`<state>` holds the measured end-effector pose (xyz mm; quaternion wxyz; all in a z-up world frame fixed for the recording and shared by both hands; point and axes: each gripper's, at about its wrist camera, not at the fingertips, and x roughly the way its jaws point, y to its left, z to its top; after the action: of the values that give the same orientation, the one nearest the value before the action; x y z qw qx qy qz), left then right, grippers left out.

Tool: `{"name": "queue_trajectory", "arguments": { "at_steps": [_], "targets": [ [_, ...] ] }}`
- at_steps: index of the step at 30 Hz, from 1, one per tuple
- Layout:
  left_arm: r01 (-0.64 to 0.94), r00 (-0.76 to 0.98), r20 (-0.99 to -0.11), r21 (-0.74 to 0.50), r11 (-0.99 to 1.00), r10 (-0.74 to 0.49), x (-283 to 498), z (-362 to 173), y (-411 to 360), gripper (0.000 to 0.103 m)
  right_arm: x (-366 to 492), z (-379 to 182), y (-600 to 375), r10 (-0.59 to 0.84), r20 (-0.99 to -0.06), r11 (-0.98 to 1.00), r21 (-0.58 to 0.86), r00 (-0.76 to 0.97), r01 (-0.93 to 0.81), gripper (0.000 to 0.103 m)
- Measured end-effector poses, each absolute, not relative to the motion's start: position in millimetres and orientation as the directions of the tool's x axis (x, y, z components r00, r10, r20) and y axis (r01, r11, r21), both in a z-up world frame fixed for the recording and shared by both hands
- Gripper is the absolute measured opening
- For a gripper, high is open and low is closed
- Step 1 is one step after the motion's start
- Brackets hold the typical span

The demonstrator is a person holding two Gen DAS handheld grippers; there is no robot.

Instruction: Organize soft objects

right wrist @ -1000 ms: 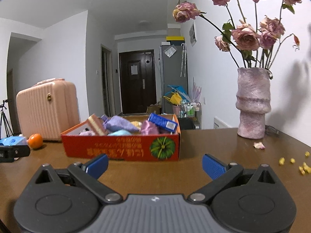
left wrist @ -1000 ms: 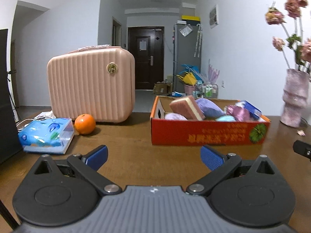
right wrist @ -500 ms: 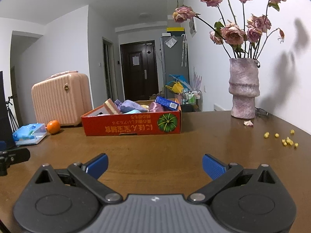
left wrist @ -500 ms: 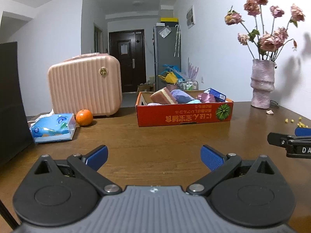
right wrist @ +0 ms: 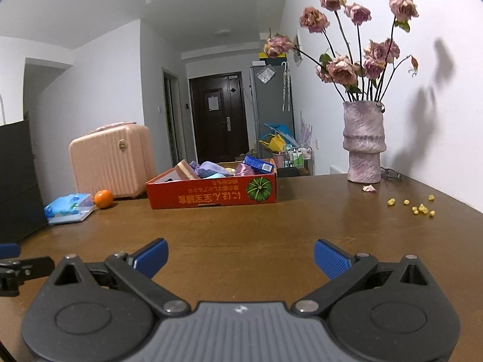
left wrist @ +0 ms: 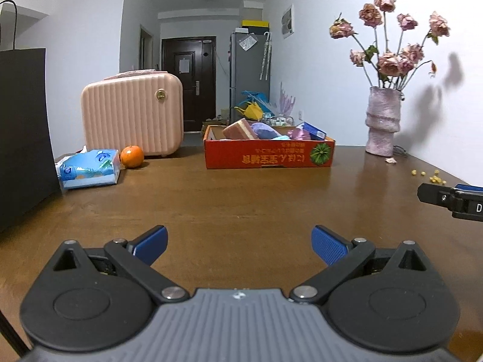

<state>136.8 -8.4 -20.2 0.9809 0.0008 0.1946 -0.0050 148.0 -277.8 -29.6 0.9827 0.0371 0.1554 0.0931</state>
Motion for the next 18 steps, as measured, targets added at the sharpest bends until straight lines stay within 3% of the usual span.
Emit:
{"name": "queue_trajectory", "arguments": {
  "at_steps": [18],
  "targets": [
    [0.067,0.953,-0.298,0.037,0.997,-0.053,82,-1,-28,0.103,93,-9,-262,0.227,-0.247,0.974,0.049,0.942,-0.222,0.103]
  ]
}}
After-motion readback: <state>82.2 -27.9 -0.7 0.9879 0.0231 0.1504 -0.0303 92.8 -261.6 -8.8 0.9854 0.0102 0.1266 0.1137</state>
